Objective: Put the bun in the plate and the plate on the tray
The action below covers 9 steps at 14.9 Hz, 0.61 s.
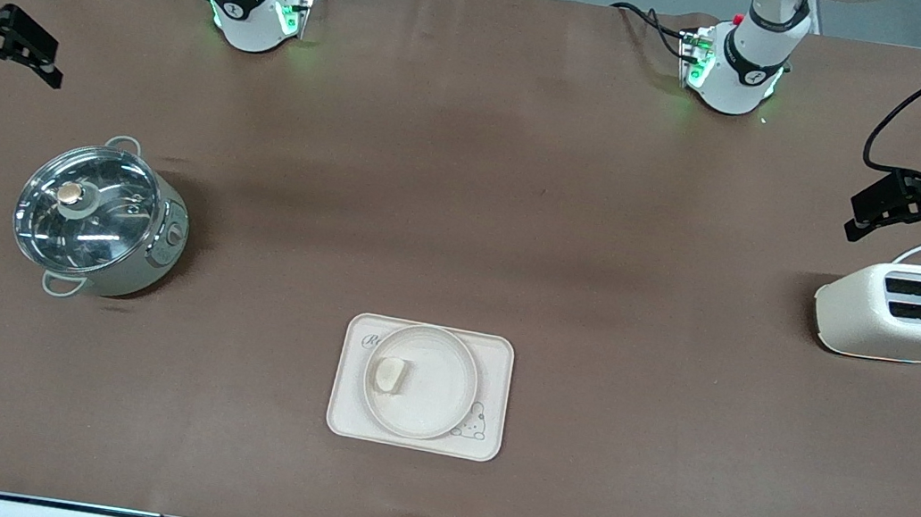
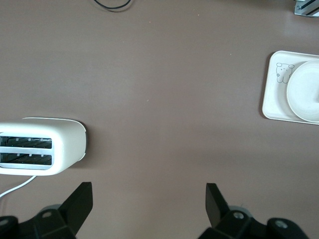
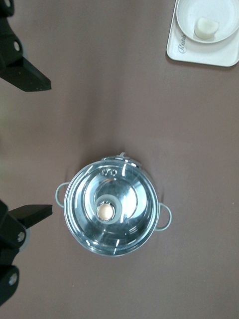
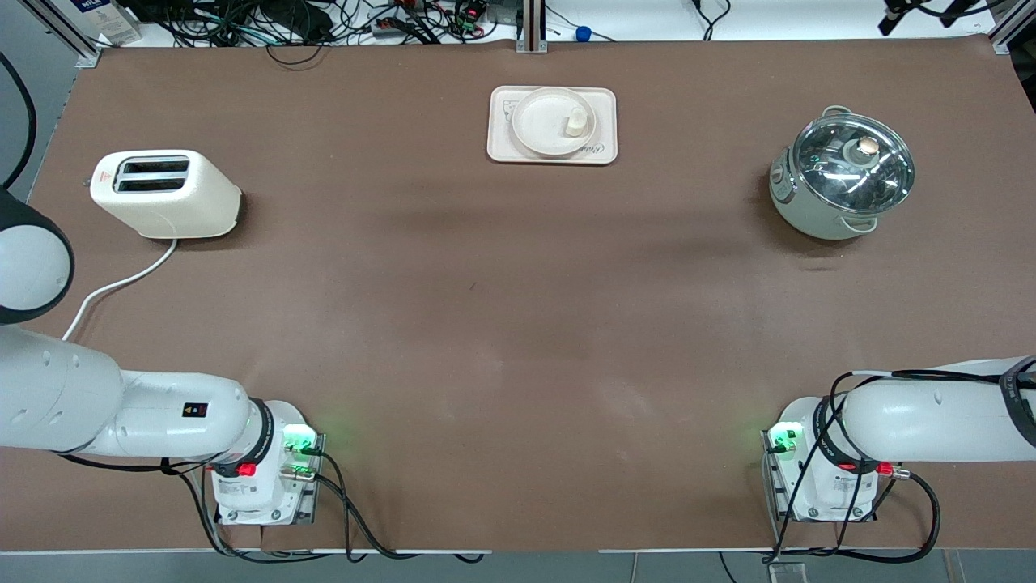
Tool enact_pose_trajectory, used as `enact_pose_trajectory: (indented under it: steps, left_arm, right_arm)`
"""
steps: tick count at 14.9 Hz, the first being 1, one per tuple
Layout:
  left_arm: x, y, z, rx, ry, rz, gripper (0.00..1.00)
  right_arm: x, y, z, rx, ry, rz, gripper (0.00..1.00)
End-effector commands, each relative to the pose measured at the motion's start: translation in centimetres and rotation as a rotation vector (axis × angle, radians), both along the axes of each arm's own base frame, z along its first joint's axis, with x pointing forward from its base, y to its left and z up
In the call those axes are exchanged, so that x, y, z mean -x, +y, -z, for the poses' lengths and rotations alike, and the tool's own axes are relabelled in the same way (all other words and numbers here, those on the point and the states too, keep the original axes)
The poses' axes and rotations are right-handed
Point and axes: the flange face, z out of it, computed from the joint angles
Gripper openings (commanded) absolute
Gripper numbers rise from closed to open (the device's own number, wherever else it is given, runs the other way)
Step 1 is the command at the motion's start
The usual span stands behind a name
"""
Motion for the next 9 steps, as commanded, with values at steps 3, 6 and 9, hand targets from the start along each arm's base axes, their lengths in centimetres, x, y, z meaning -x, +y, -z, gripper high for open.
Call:
enact_pose_trajectory:
  steps: [3,6,9]
  left_arm:
    - [-0.04,0.27,-0.43,0.005,0.005,0.018,1.00]
    - [-0.08,0.57,-0.57,0.002,0.002,0.003,1.00]
    - [-0.07,0.49,-0.57,0.002,0.002,0.004,1.00]
  right_arm:
    - [0.67,-0.84,0.29,0.020,0.001,-0.005,1.00]
    - [0.65,-0.77,0.13,0.020,-0.004,-0.004,1.00]
    - [0.45,-0.57,0.24,0.020,-0.005,-0.003,1.00]
